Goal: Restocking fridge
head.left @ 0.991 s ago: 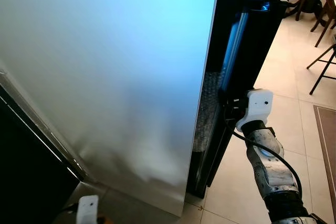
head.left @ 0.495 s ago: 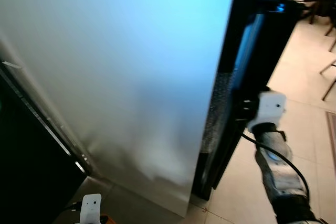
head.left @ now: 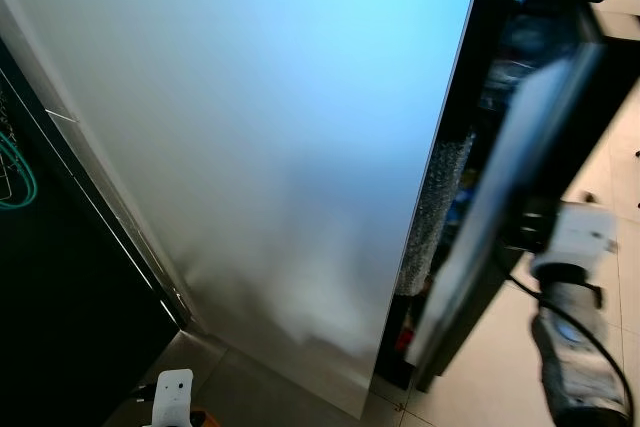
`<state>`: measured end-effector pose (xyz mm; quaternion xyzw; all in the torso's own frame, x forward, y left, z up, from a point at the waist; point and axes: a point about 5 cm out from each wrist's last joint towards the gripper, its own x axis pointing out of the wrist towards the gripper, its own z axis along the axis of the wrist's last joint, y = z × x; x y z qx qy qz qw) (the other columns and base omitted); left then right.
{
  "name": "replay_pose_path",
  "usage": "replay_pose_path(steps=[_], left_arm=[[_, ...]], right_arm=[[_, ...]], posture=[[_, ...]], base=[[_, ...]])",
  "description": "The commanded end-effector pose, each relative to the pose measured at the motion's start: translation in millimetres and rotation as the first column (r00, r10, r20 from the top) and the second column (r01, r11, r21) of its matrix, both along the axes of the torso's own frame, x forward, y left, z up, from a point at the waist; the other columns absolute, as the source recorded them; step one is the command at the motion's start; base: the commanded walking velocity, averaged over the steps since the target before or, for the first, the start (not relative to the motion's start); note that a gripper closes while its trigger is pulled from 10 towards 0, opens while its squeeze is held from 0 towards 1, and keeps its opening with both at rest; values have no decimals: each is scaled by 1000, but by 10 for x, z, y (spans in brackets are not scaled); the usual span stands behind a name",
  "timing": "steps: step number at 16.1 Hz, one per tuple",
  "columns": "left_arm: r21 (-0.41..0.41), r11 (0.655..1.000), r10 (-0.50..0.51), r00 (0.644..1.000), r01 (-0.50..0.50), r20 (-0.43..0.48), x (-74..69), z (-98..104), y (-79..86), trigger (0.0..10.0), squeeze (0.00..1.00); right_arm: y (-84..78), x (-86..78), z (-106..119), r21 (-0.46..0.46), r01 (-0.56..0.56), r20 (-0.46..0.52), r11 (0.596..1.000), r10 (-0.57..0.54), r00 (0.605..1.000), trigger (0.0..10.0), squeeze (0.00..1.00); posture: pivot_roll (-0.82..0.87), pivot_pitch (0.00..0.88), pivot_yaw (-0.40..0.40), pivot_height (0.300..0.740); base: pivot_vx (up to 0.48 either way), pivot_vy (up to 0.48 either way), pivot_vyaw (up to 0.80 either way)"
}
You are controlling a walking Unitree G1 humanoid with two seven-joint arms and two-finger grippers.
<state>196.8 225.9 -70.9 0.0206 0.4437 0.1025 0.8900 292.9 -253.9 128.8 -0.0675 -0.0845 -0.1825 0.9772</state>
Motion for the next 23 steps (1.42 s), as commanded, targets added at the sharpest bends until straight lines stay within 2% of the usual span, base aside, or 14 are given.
replay_pose_path(steps=[1, 4, 7, 8, 9, 11, 13, 15, 16, 19, 20, 21, 22, 23], left_arm=[[11, 1000, -11, 1000, 11, -16, 0, 0, 13, 10000, 0], [8, 1000, -11, 1000, 11, -15, 5, 2, 11, 10000, 0], [5, 1000, -13, 1000, 13, -18, 3, 1, 12, 10000, 0], [5, 1000, -12, 1000, 12, -18, 4, 1, 12, 10000, 0], [-3, 1000, -8, 1000, 8, -20, 3, -2, 5, 10000, 0], [-13, 1000, -9, 1000, 9, -21, 5, -3, -3, 10000, 0], [-24, 1000, -12, 1000, 12, -22, 15, 0, -12, 10000, 0], [-23, 999, -44, 999, 44, -24, 29, 4, -25, 10000, 0], [-21, 998, -56, 998, 55, -26, 32, 4, -30, 10000, 0], [-28, 998, -53, 998, 52, -26, 27, 1, -33, 10000, 0], [-28, 998, -62, 998, 62, -28, 28, 1, -38, 10000, 0], [-31, 996, -84, 996, 83, -30, 35, 1, -56, 10000, 0], [-30, 995, -94, 995, 94, -29, 41, 1, -70, 10000, 0], [-26, 994, -103, 994, 102, -28, 47, 3, -77, 10000, 0]], right_arm=[[-316, -165, -195, 56, 165, -80, 985, -160, 984, 10000, 0], [-513, -426, -590, 88, 295, -213, 951, -272, 938, 10000, 0], [-510, -612, -1016, 143, 307, -388, 941, -232, 892, 10000, 0], [-493, -630, -1077, 152, 298, -416, 942, -213, 884, 10000, 0], [-368, -728, -1363, 226, 245, -524, 943, -94, 846, 10000, 0], [-150, -897, -1698, 288, 186, -663, 939, 55, 746, 10000, 0], [136, -1120, -1973, 326, 101, -771, 940, 202, 603, 10000, 0], [294, -1254, -2092, 327, 27, -817, 945, 268, 511, 10000, 0], [329, -1310, -2132, 337, 41, -827, 941, 275, 491, 10000, 0], [536, -1412, -2212, 365, -72, -834, 928, 360, 418, 10000, 0], [555, -1440, -2224, 367, -85, -835, 926, 369, 408, 10000, 0], [596, -1524, -2262, 354, -138, -854, 925, 380, 355, 10000, 0], [601, -1538, -2267, 356, -142, -855, 924, 383, 350, 10000, 0], [594, -1532, -2265, 367, -112, -848, 924, 381, 367, 10000, 0]], posture=[[-67, 11, 35, 740], [-66, 11, 34, 740], [-69, 14, 35, 740], [-69, 14, 35, 740], [-73, 16, 38, 740], [-79, 16, 40, 740], [-71, 11, 38, 740], [-83, 13, 56, 740], [-73, 8, 62, 740], [-84, 0, 57, 740], [-84, 0, 57, 740], [-83, 0, 56, 740], [-73, 0, 50, 740], [-72, 0, 49, 740]], base=[[0, 0, 0], [0, 0, 0], [0, 0, 0], [0, 0, 0], [0, 0, 0], [0, 0, 0], [0, 0, 0], [0, 0, 0], [0, 0, 0], [0, 0, 0], [0, 0, 0], [0, 0, 0], [0, 0, 0], [0, 0, 0]])
